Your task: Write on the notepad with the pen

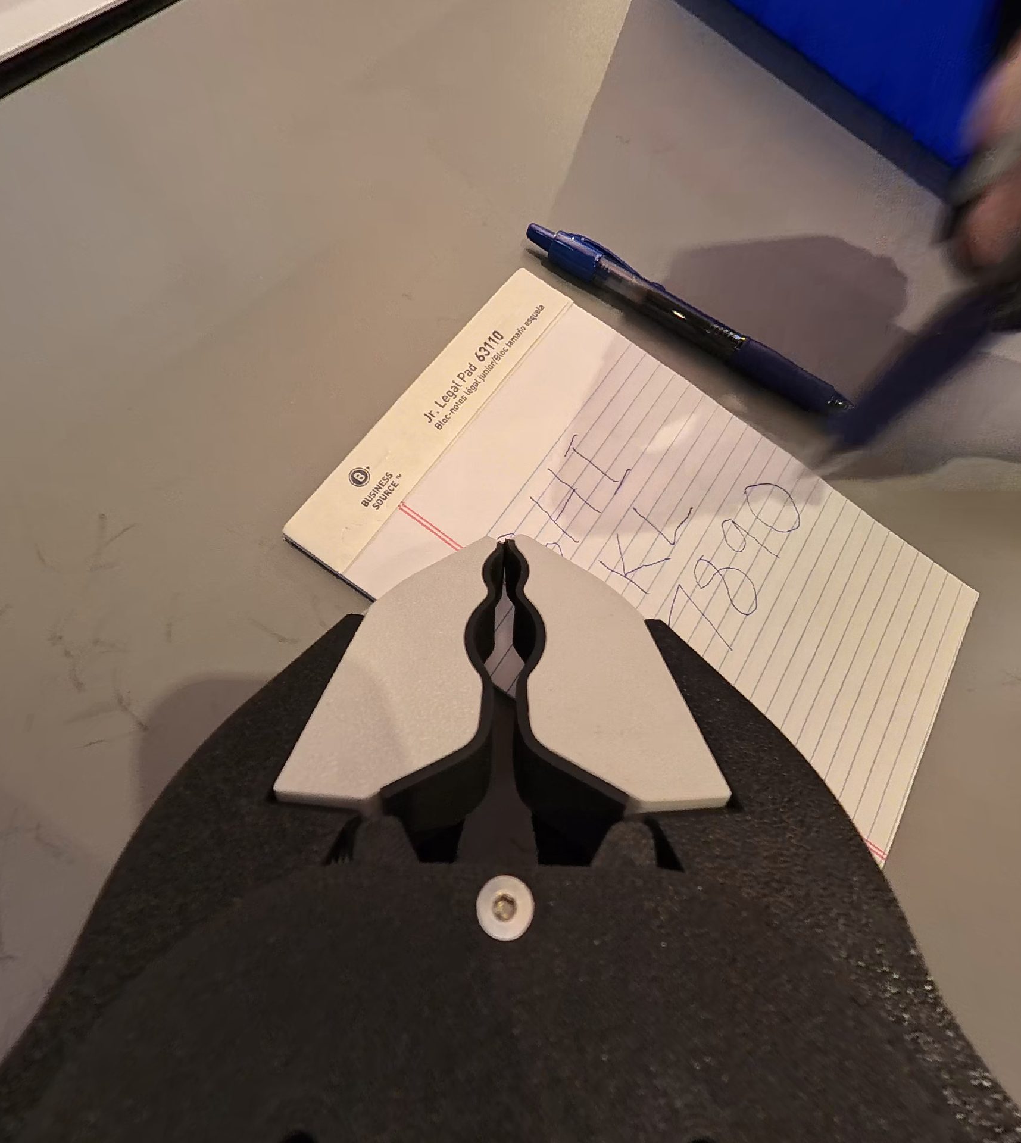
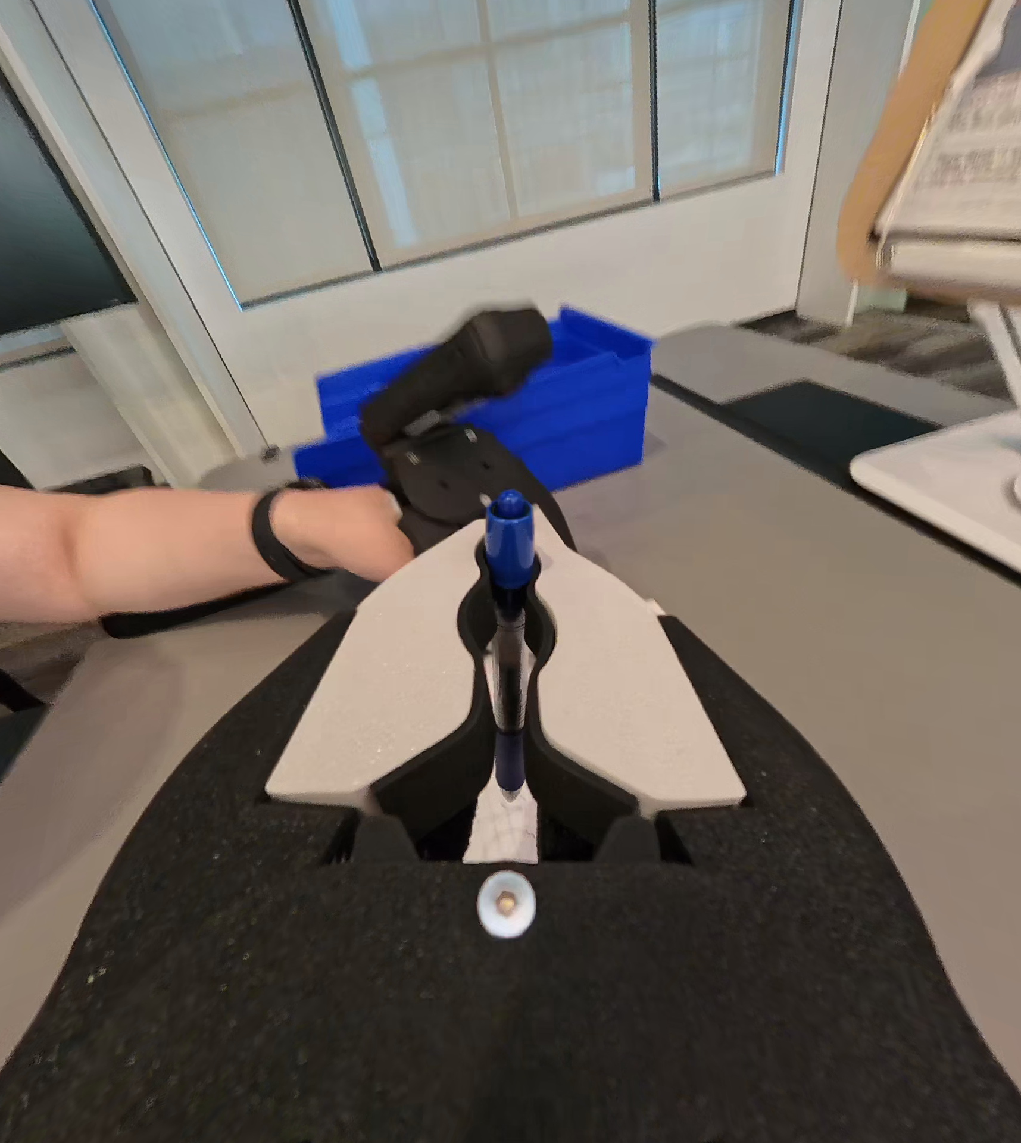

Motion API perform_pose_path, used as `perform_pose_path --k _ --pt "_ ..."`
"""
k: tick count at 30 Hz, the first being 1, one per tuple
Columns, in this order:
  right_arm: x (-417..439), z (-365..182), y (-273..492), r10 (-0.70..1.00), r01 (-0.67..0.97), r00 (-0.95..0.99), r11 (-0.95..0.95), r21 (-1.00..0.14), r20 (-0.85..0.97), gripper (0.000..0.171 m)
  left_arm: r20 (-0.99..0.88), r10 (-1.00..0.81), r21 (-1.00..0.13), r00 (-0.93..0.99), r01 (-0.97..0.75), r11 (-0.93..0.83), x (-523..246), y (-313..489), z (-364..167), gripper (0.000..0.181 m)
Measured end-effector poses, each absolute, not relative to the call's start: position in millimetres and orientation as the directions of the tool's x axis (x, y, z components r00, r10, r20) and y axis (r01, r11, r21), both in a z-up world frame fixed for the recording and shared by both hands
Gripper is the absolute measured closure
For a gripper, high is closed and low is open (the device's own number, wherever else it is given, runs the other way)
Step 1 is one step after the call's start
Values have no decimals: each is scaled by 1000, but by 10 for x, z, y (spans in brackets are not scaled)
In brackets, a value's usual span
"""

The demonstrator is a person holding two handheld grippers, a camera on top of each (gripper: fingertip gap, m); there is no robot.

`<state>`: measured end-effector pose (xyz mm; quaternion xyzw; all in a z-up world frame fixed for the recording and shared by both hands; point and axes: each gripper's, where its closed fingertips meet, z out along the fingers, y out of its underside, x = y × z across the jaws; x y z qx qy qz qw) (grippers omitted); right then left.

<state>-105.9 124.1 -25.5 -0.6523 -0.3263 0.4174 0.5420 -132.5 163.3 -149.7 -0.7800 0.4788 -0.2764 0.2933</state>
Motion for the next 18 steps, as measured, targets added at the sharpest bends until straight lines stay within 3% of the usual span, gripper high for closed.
perform_pose_path --k 6,18 --pt "-926 106 986 878 -30 473 -61 -998 -68 167 157 -909 -721 387 -584 -373 -1325 1634 -1495 181" --pt "-730 90 1047 862 -122 484 -103 -987 -149 167 144 -910 -725 389 -584 -365 -1326 1633 -1496 181"
